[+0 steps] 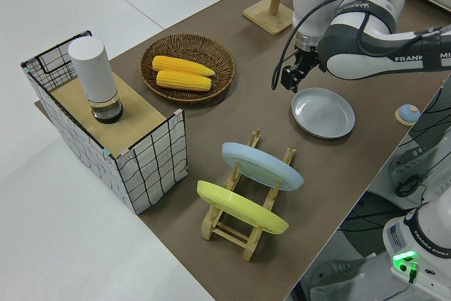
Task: Pick gray plate from low plate rack and place it on table with left arm
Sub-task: 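Open the left gripper and withdraw it toward the rack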
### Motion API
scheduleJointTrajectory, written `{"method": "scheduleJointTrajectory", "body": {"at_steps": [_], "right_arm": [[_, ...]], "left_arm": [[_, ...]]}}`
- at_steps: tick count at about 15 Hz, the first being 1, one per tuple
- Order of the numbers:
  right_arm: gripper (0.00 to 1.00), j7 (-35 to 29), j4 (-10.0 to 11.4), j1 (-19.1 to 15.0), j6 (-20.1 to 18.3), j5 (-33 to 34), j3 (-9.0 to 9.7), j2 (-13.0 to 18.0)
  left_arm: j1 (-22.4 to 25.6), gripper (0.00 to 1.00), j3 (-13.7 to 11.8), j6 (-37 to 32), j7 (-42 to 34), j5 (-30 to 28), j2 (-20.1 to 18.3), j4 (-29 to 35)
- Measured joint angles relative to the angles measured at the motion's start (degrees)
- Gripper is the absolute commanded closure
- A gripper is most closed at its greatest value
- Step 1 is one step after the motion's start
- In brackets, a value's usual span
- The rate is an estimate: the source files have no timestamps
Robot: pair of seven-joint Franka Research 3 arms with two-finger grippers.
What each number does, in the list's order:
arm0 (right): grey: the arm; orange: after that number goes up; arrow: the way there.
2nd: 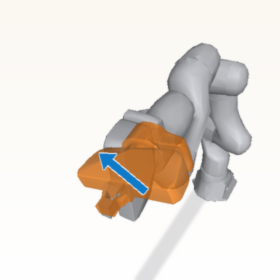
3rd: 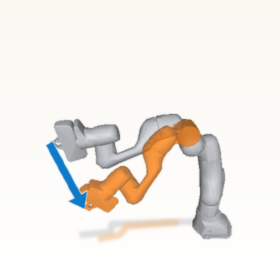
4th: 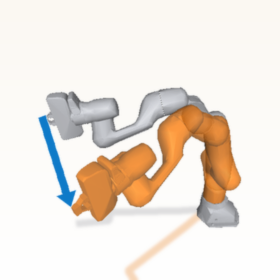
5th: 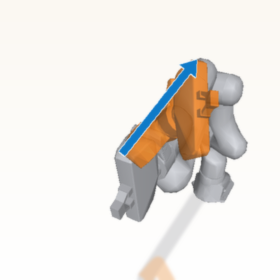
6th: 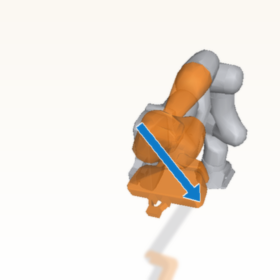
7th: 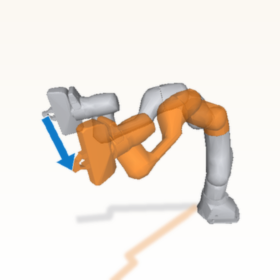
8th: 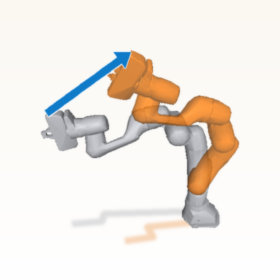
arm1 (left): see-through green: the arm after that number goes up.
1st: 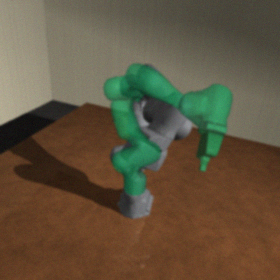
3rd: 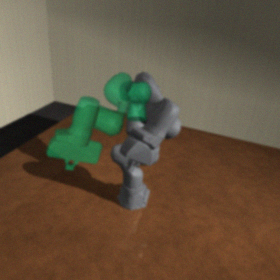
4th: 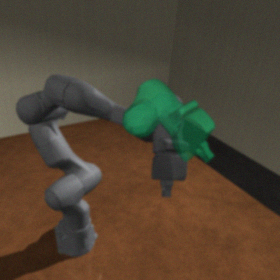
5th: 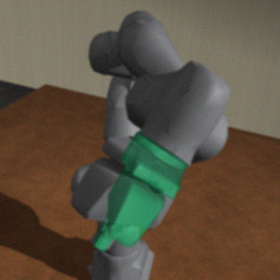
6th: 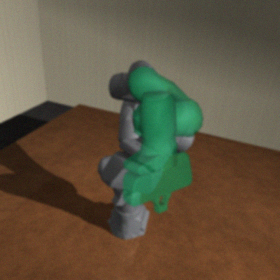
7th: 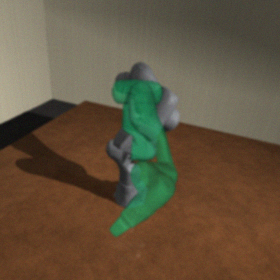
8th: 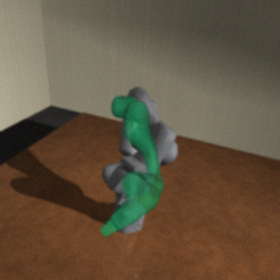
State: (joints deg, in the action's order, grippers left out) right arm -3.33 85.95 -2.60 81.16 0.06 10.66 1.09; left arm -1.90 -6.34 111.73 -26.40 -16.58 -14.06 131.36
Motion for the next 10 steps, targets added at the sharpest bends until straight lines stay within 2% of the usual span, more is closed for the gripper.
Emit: {"method": "scheduleJointTrajectory", "body": {"at_steps": [5,10], "right_arm": [[0.011,0.00,0.00,0.00,0.00,0.00,0.00,0.00],[0.013,0.00,0.00,0.00,0.00,0.00,0.00,0.00]], "left_arm": [[-0.02,0.01,0.01,-7.43,6.58,4.10,-0.46,-10.00],[-0.02,0.01,0.02,-12.31,8.30,5.87,-0.50,-18.66]]}}
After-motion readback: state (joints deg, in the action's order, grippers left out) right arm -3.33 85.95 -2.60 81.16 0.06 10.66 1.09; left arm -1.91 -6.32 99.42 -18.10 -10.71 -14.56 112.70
